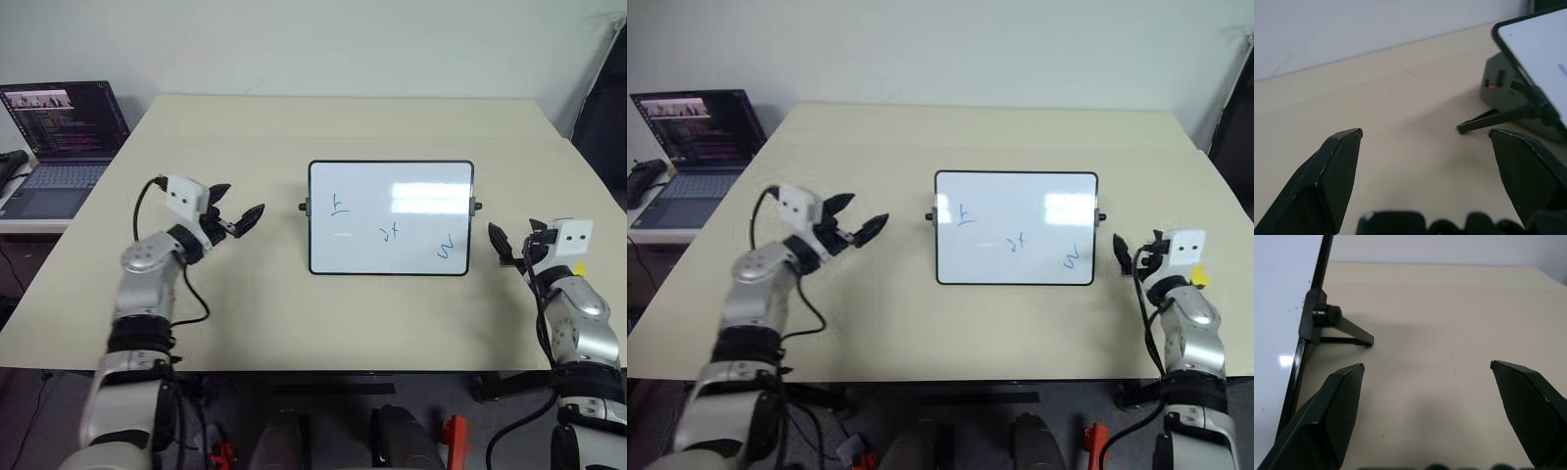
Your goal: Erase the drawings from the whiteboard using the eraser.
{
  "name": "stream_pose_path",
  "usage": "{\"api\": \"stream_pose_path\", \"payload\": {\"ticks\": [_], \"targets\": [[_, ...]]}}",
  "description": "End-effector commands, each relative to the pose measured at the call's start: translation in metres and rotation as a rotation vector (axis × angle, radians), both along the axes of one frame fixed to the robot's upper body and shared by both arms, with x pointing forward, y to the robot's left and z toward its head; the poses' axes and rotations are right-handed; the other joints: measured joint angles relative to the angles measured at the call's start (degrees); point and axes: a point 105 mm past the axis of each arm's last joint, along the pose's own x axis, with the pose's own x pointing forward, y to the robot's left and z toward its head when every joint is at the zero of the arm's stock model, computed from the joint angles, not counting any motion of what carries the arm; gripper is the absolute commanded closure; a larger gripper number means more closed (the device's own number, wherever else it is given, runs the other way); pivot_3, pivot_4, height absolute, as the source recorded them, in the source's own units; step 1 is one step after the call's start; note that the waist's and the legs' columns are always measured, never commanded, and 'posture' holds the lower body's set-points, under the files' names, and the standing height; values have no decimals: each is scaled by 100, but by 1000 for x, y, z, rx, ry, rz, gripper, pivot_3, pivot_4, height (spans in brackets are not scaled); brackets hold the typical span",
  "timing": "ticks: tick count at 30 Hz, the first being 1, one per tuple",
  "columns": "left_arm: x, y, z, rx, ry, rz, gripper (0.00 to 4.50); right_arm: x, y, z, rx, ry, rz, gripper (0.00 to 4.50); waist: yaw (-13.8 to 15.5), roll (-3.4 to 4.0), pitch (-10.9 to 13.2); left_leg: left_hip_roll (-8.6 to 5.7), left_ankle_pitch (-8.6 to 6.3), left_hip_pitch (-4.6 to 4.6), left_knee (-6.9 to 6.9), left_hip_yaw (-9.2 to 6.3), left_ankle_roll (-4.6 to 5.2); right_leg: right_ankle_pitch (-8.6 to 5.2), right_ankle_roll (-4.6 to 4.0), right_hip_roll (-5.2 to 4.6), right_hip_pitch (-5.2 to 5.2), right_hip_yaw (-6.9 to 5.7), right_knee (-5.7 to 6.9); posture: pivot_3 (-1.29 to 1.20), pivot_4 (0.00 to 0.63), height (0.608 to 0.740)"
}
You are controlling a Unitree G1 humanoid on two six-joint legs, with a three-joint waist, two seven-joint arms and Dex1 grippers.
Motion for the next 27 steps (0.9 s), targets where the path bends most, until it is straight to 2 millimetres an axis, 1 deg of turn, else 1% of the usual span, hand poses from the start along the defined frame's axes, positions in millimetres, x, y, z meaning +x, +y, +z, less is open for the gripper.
{"api": "stream_pose_path", "payload": {"ticks": [1,2,4,6,7,8,10,12,14,17,21,24,27], "targets": [[-25,-27,47,15,-56,-237,0,-7,-13,32,-21,-65,8,30,-1,1,0,0,0,0,0,-2,0,0,0,0,0,-1,0,0,150,740],[-33,-38,56,14,-53,-311,0,-9,-15,34,-25,-57,18,30,0,1,0,1,0,0,0,-2,0,0,-1,0,0,-1,0,0,150,740],[-46,-61,67,5,-42,-429,0,-14,-21,38,-30,-48,23,30,27,1,0,1,0,0,-1,-4,0,-2,-2,0,2,-4,-1,0,150,740],[-60,-87,73,-15,-31,-554,0,-18,-34,44,-19,-40,-2,30,30,0,0,0,0,0,3,-9,0,-2,-2,-1,9,-9,-4,0,150,740],[-66,-100,72,-14,-20,-610,0,-20,-41,47,-17,-34,-17,30,29,1,0,0,0,2,4,-8,0,-2,-2,-2,13,-9,-5,0,150,740],[-69,-109,71,-12,-12,-643,0,-22,-47,49,-16,-29,-27,30,28,1,0,-1,0,3,6,-8,0,-2,-2,-2,16,-9,-4,0,150,740],[-75,-135,60,-26,13,-717,0,-26,-65,50,-22,21,-62,30,19,2,0,-1,0,5,6,-8,0,-3,-1,-2,17,-8,-4,0,150,740],[-79,-157,48,-8,20,-754,0,-29,-82,49,-30,77,-110,30,19,2,0,-2,0,9,6,-6,0,-3,-2,-2,22,-7,-6,0,150,740],[-82,-174,41,-27,34,-779,0,-32,-98,44,-23,156,-152,30,8,1,0,-2,0,8,7,-6,0,-4,-3,-1,23,-8,-9,0,150,740],[-93,-192,34,-40,46,-835,0,-33,-107,38,-21,236,-127,30,-49,2,0,0,0,11,5,1,1,-7,-7,1,23,-2,-10,0,150,740],[-98,-207,27,-19,47,-849,0,-29,-113,27,5,315,-101,30,-106,2,0,1,0,15,4,2,1,-9,-9,5,24,1,-8,0,150,740],[-102,-212,26,-21,49,-866,0,-24,-114,22,27,332,-92,30,-116,2,0,0,0,16,10,3,1,-9,-6,4,27,2,-9,0,150,740],[-103,-213,23,-5,53,-863,0,-21,-115,12,6,372,-97,30,-114,3,0,0,0,15,9,1,1,-9,-6,4,27,1,-10,0,150,740]]}}
